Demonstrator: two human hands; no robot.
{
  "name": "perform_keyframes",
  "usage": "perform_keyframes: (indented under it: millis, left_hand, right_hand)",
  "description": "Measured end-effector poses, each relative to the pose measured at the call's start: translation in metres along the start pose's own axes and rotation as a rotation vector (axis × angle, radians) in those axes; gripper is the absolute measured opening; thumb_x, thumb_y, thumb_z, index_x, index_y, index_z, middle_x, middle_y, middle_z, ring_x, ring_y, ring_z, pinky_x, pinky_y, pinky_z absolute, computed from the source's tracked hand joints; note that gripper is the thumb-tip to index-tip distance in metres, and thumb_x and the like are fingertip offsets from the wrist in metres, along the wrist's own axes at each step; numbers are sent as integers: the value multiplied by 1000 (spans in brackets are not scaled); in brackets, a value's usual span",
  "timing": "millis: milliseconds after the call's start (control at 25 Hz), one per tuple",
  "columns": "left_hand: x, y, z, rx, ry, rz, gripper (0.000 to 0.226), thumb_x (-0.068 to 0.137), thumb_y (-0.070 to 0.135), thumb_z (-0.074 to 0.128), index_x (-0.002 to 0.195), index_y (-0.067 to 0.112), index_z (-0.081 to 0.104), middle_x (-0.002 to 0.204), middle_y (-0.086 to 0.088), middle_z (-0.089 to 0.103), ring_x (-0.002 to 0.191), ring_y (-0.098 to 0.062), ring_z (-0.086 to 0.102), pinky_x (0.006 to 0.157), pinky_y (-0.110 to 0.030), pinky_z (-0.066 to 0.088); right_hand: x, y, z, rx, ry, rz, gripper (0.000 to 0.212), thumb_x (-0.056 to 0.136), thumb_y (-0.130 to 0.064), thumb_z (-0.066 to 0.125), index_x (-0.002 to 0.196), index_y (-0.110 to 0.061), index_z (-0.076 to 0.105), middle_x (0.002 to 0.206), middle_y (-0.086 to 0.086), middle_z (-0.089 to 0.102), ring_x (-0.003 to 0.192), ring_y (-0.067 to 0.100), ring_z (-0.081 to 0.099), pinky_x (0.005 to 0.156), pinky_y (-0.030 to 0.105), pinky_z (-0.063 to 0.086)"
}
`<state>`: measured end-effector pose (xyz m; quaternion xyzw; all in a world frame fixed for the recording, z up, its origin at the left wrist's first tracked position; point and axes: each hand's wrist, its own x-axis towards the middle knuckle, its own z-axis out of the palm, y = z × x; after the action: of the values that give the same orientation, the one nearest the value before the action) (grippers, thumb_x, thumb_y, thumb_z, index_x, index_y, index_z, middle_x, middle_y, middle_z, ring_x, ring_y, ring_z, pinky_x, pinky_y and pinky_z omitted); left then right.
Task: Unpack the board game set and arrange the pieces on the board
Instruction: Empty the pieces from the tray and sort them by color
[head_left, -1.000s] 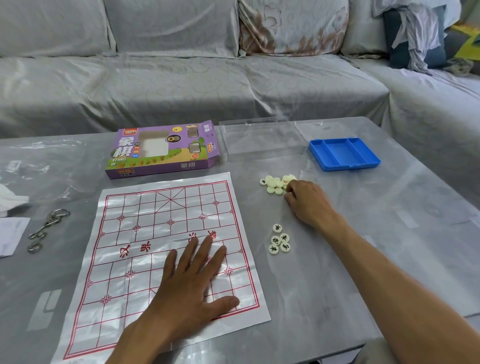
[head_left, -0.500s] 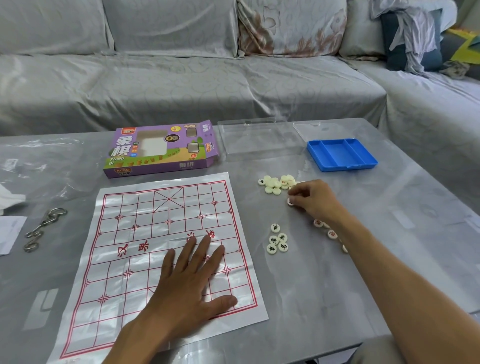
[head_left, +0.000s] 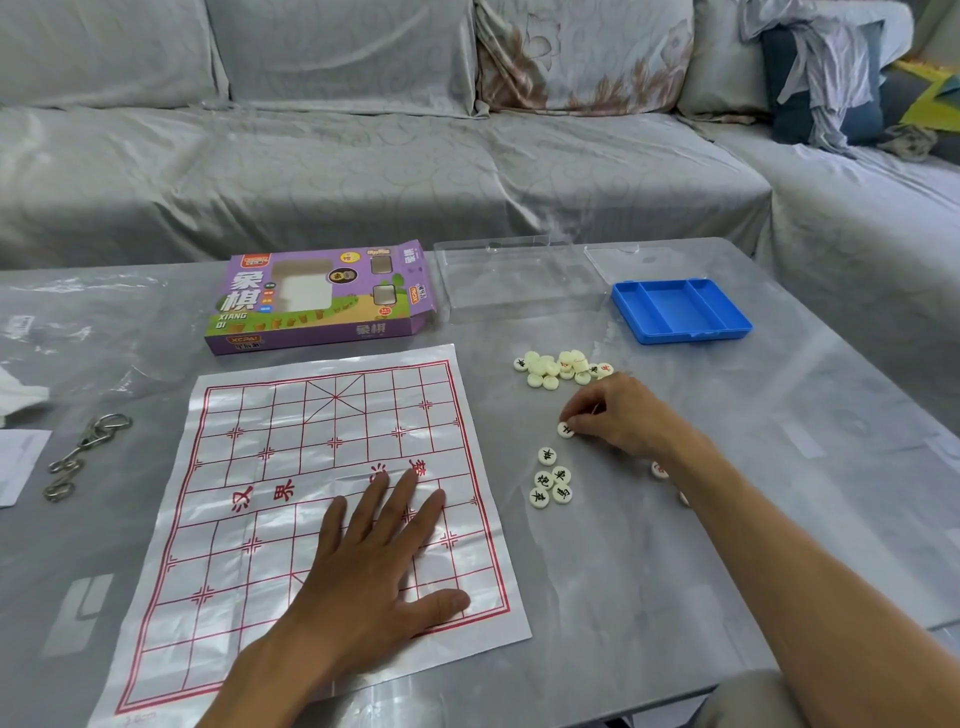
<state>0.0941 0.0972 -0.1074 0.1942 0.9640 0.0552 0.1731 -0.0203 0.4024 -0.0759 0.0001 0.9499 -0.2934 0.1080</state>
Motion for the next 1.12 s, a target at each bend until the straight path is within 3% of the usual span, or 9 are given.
perform_keyframes:
  millis: [80,120,240,320,400,640,840,1000,1120]
  left_hand:
    - [0,0,0,3,1,1,98,53,95,-10,140,52,-27,145,19,-45,133,-10,-44,116,-48,-16]
    - [0,0,-1,8,0,4,97,53,94,-10,139,52,-28,145,19,-45,133,-10,-44,116,-48,-17]
    - [0,1,-1,8,-4,4,94,51,95,-12,134,54,-31,145,18,-45,133,-11,-44,116,-49,-17]
    - [0,1,-1,15,-9,3,91,52,95,-11,131,56,-34,144,18,-46,133,-11,-45,116,-49,-17]
    - [0,0,-1,9,-5,3,90,53,95,-10,132,56,-33,144,19,-46,132,-10,-46,115,-49,-18]
    - [0,0,0,5,4,6,90,54,94,-8,132,57,-32,143,20,-47,131,-8,-46,115,-48,-18]
    - [-1,0,0,-2,3,5,86,58,93,-4,132,58,-32,142,21,-48,130,-7,-48,115,-47,-18]
    - [0,0,0,13,12,5,93,53,94,-9,135,55,-31,144,19,-46,133,-10,-44,116,-49,-16]
    - [0,-1,1,-3,21,6,93,57,93,-3,137,54,-28,146,19,-44,133,-9,-44,116,-48,-16]
  right_hand:
    - [-4,-8,-1,-18,-173,-37,10,82,-20,71,82,-29,76,79,-13,71,72,-1,62,66,13,45]
    - [-5,-11,-1,-5,-157,-59,10,82,-19,71,83,-27,76,79,-14,71,72,-2,62,68,15,47]
    - [7,0,-3,6,344,10,15,86,-19,65,100,-20,71,101,-4,69,91,11,61,84,28,49]
    - [13,13,0,-133,452,104,30,89,-24,62,118,-17,62,119,4,59,106,22,56,90,34,44]
    - [19,21,5,-190,379,98,31,91,-25,61,121,-16,60,120,6,54,104,24,54,86,31,42]
    - [20,24,6,-166,416,16,6,89,-22,65,92,-17,62,100,0,55,91,18,53,75,27,39]
    - [11,21,3,-98,420,-39,13,85,-13,67,97,-18,65,87,-3,64,82,15,59,78,32,51]
    - [5,23,-1,113,336,-29,15,80,-12,75,92,-20,74,85,-5,71,81,9,65,81,29,54]
    - [-2,18,-3,196,162,15,12,77,-15,80,86,-23,75,83,-7,72,77,7,67,74,24,55]
